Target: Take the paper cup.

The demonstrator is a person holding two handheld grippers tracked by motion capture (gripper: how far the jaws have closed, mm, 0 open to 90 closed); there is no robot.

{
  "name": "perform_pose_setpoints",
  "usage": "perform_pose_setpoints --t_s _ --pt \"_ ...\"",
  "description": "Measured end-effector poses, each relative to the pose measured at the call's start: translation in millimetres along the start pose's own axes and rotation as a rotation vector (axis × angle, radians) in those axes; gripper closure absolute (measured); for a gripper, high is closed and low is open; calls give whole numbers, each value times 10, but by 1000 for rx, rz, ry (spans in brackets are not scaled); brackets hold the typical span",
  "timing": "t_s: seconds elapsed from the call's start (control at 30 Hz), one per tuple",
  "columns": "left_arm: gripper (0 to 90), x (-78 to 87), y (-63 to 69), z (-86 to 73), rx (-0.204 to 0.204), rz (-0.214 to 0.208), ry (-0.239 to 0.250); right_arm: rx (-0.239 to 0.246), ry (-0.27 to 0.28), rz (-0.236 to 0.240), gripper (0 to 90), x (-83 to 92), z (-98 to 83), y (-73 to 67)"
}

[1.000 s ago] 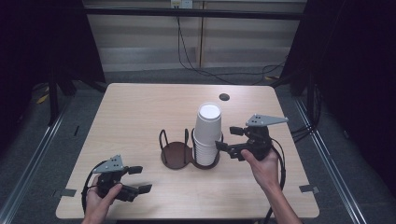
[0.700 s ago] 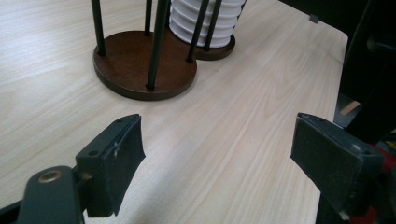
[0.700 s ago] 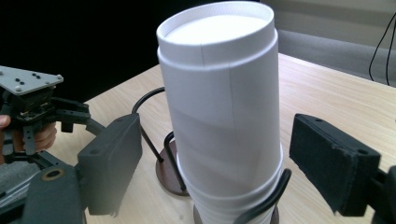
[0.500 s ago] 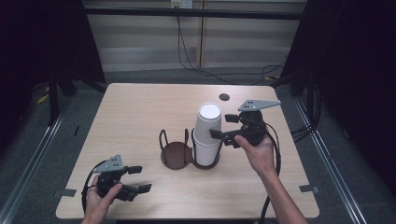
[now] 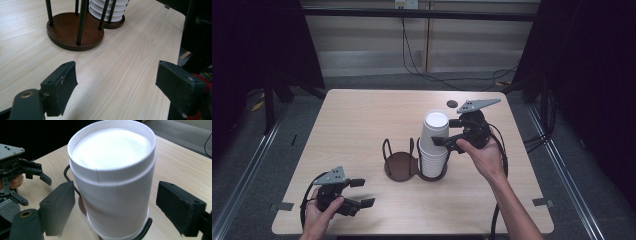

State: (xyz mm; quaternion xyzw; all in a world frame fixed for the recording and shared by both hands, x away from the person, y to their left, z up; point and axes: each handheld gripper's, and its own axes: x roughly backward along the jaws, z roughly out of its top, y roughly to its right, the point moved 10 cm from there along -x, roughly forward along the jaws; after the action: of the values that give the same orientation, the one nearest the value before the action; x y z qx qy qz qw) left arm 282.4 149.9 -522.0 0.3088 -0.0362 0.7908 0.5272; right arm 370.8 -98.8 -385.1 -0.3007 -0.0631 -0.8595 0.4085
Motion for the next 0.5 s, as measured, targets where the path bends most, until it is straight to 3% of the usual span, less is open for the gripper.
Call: perform_pose_setpoints --t_s 0.5 --pt "168 -4 -5 -10 4 -1 -7 0 -47 19 157 -196 134 15"
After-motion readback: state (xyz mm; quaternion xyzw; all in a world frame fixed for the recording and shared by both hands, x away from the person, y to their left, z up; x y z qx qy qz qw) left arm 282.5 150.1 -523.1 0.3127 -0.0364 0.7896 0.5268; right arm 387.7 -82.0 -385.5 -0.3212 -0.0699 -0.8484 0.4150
